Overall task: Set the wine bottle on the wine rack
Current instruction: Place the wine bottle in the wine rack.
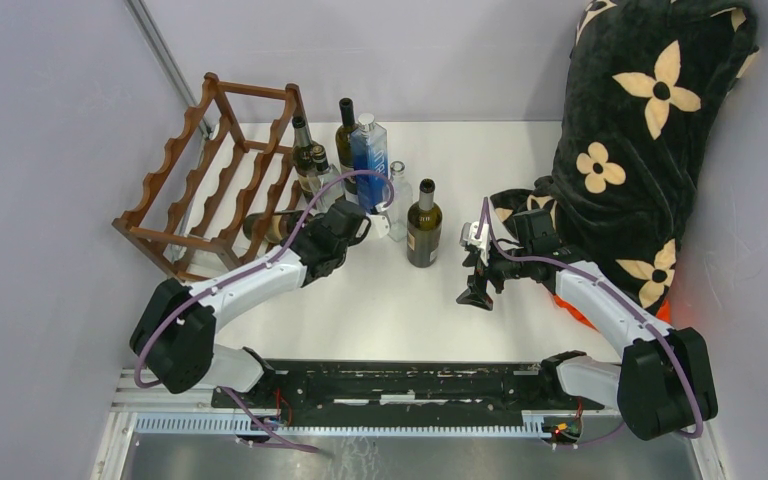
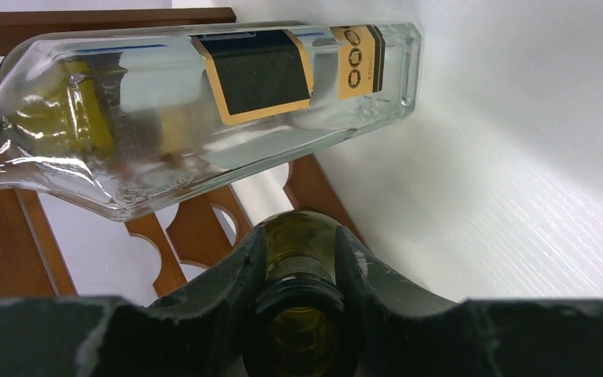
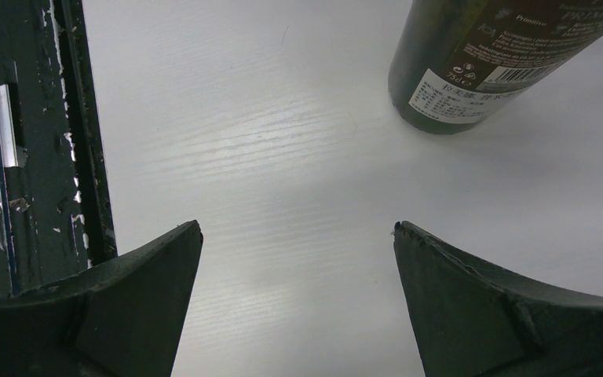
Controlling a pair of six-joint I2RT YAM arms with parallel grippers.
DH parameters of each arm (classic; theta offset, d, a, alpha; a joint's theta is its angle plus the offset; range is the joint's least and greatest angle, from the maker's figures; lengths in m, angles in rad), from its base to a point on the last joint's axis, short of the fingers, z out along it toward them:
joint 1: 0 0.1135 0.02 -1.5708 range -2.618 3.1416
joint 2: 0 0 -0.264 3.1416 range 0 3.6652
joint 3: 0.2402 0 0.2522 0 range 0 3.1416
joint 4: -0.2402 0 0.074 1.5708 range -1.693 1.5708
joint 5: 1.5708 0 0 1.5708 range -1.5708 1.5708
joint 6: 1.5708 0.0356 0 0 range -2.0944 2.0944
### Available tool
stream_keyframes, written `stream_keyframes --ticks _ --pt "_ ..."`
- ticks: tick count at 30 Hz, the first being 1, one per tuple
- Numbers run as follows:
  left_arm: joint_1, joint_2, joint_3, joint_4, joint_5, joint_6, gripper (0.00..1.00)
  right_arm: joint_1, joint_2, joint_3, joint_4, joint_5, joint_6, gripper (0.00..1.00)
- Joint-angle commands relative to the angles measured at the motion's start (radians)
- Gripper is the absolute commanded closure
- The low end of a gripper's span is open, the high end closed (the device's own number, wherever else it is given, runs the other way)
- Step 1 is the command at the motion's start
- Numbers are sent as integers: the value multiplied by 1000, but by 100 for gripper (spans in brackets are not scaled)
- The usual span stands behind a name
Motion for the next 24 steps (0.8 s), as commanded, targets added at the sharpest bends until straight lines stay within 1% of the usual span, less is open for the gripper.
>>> stream_keyframes --ticks 1,7,9,14,19,24 --pt "23 -20 -42 -28 19 -125 60 -2 -27 9 20 -35 -10 2" --pt "21 -5 -59 -11 18 -170 59 -3 -32 3 23 -33 -11 2" --pt "18 8 -60 -10 23 -182 56 -2 -32 2 24 -33 -11 2" --pt "11 49 -48 -10 26 -214 54 -2 -35 1 23 -33 -12 2" --pt "9 67 -48 1 14 -233 50 -2 -41 -5 23 -30 -15 2" --pt "9 55 -63 11 10 -232 43 -2 -43 -5 23 -30 -17 2"
